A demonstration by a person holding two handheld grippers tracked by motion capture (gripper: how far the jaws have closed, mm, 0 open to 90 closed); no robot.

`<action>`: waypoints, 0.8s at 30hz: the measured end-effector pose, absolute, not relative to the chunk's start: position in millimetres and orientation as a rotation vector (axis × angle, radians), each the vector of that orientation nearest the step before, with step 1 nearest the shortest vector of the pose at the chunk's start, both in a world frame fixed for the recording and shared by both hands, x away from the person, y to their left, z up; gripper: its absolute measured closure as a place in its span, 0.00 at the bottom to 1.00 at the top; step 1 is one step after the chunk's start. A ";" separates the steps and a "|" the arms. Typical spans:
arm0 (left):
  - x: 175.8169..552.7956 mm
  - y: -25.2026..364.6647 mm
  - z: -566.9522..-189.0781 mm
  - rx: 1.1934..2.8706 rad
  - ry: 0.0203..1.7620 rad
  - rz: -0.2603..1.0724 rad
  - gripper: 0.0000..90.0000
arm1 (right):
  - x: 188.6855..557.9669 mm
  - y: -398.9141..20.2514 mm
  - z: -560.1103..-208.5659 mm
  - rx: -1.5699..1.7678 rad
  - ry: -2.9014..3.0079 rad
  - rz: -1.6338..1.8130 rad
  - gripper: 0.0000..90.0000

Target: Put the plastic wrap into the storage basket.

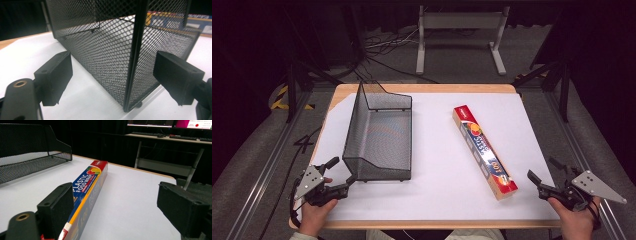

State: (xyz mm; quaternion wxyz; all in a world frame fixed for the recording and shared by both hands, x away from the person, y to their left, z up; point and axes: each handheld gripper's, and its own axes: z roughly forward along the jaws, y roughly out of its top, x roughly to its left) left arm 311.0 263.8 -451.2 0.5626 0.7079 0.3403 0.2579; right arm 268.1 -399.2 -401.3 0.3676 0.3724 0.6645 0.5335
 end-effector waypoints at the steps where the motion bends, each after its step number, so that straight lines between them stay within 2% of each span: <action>1: 310.4 263.7 -450.4 1.667 0.799 0.596 0.19 | 268.2 -399.0 -400.1 0.955 1.709 1.373 0.16; 14: 302.1 260.4 -439.0 1.713 0.798 0.628 0.18 | 272.3 -392.3 -393.7 0.928 1.729 1.384 0.11; 24: 296.1 261.8 -422.2 1.741 0.800 0.601 0.17 | 283.9 -388.9 -383.5 0.996 1.765 1.446 0.09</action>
